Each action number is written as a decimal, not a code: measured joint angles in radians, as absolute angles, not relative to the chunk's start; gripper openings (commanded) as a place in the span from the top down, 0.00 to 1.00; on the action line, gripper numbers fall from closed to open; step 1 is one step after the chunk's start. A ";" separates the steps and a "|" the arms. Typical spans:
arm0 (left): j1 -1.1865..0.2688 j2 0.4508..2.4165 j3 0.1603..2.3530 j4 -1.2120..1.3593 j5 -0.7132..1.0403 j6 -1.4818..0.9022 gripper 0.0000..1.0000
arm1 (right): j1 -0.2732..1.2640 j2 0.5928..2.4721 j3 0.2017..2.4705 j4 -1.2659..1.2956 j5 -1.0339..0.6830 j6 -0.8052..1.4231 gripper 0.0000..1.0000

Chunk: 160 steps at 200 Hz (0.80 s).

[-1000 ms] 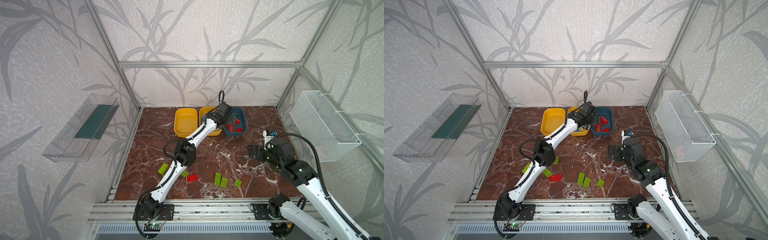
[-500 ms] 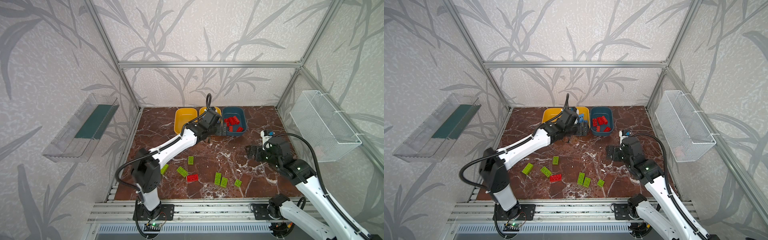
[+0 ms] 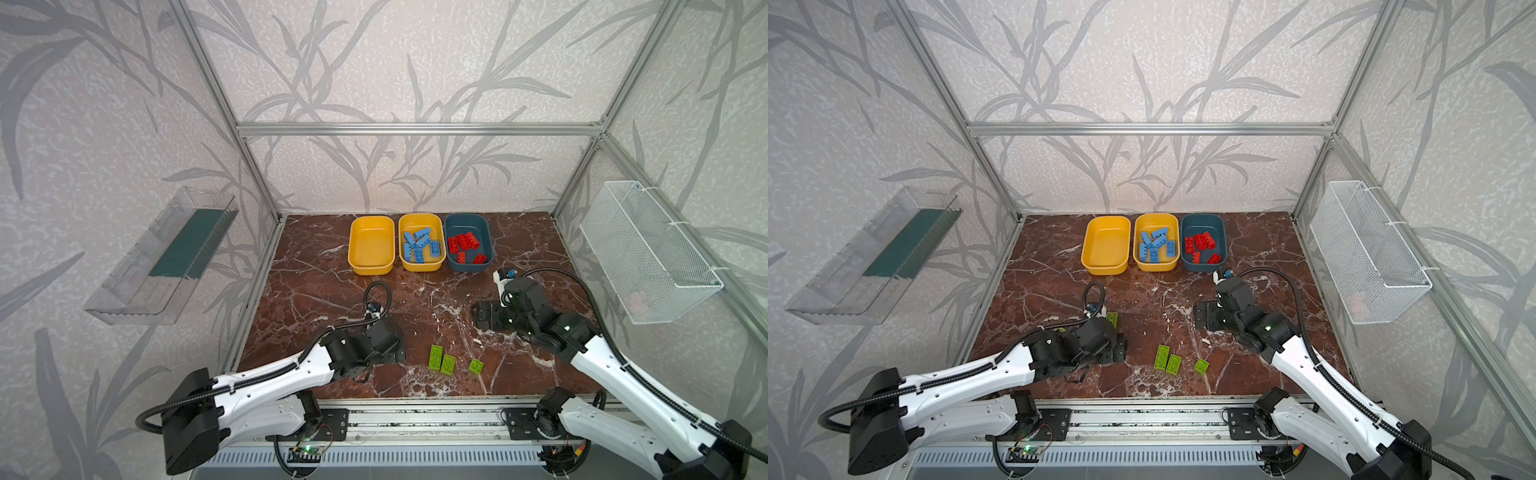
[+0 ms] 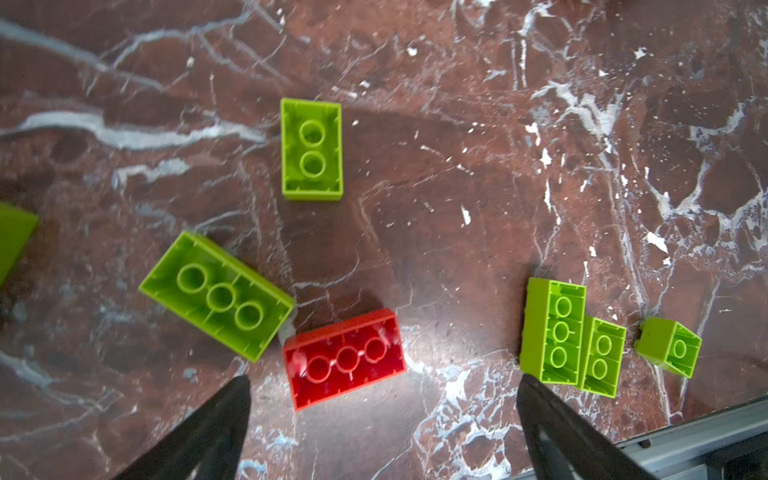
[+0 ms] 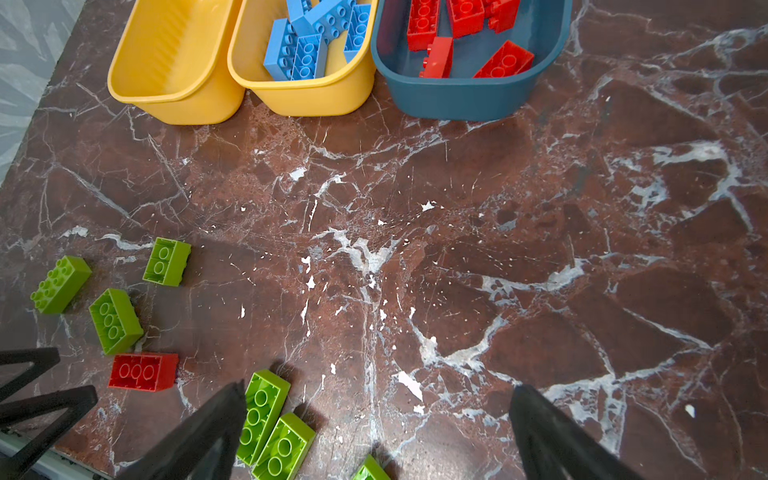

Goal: Sort the legos into containers by color
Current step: 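Lower the left gripper onto the last red brick and grasp it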

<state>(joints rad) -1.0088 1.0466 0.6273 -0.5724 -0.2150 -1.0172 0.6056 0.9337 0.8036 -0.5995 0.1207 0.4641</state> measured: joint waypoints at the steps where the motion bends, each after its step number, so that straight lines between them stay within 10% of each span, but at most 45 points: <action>1: -1.009 1.045 0.625 -0.573 -0.215 -1.019 0.01 | 0.607 0.934 0.804 -0.599 0.122 0.464 0.01; 160: -1.012 1.352 0.629 -0.522 -0.214 -1.120 0.03 | 0.643 0.876 0.805 -0.638 0.210 0.490 0.01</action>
